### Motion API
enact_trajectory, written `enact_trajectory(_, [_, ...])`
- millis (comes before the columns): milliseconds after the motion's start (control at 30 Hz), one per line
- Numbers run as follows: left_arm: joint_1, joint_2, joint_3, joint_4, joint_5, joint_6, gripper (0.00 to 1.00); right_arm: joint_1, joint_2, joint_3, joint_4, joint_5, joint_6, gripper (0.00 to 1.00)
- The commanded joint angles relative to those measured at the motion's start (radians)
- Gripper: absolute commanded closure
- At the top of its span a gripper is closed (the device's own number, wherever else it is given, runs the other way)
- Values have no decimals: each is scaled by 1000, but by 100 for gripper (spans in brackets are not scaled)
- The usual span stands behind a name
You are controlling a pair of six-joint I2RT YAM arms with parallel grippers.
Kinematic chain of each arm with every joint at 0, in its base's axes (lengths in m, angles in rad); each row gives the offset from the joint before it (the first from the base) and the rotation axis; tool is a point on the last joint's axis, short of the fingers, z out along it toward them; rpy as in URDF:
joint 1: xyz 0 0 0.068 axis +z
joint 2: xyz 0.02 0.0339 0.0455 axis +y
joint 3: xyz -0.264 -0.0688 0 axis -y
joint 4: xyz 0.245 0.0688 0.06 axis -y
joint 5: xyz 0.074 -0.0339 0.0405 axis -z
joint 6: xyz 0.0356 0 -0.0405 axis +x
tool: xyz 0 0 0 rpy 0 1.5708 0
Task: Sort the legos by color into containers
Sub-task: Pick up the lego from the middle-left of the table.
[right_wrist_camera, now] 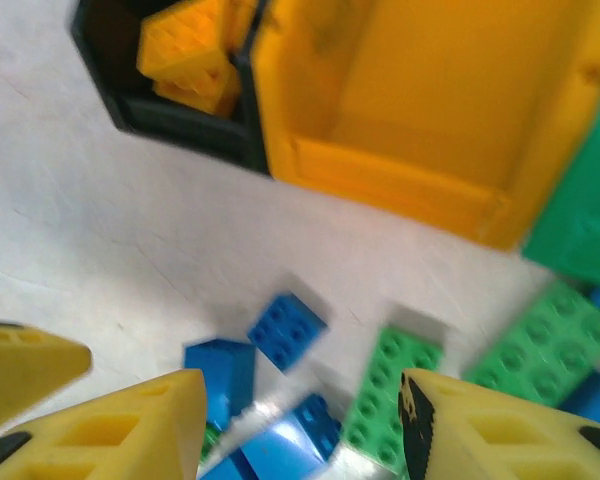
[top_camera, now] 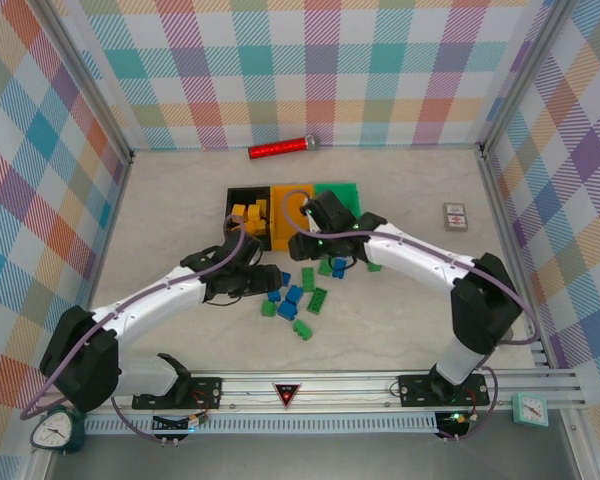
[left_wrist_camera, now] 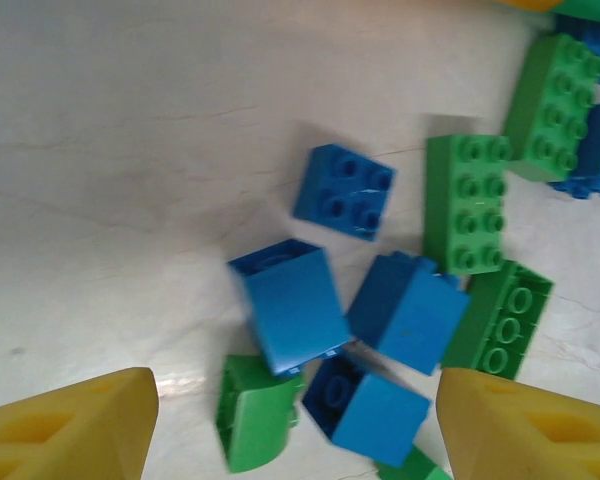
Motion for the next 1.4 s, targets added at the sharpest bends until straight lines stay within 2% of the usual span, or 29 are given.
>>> enact_trajectory(0, [-39, 49, 70, 16, 1, 65, 28, -19, -58, -114, 9, 60, 52, 46])
enact_trajectory(300, [-153, 214, 209, -71, -60, 109, 35, -111, -215, -308, -4, 88, 97, 46])
enact_trajectory(433, [-205, 304, 268, -118, -107, 106, 38, -141, -245, -336, -60, 156, 104, 46])
enact_trajectory(567, [-215, 414, 314, -200, -171, 94, 41, -177, -277, -372, -84, 180, 110, 46])
enact_trajectory(667, [-217, 459, 335, -213, -172, 101, 41, -198, -314, -407, -76, 176, 113, 46])
enact_trajectory(800, [-223, 479, 344, -195, -148, 99, 42, -215, -343, -433, -79, 176, 109, 46])
enact_trajectory(900, [-226, 496, 354, -193, -140, 99, 54, -221, -358, -451, -76, 176, 113, 46])
enact_trajectory(1067, [-234, 508, 360, -197, -139, 96, 55, -232, -370, -469, -70, 176, 110, 46])
enact_trajectory(1133, [-236, 507, 360, -202, -145, 95, 61, -238, -373, -473, -69, 173, 107, 46])
enact_trajectory(1367, [-237, 441, 358, -187, -161, 68, 70, -245, -374, -493, -46, 156, 108, 46])
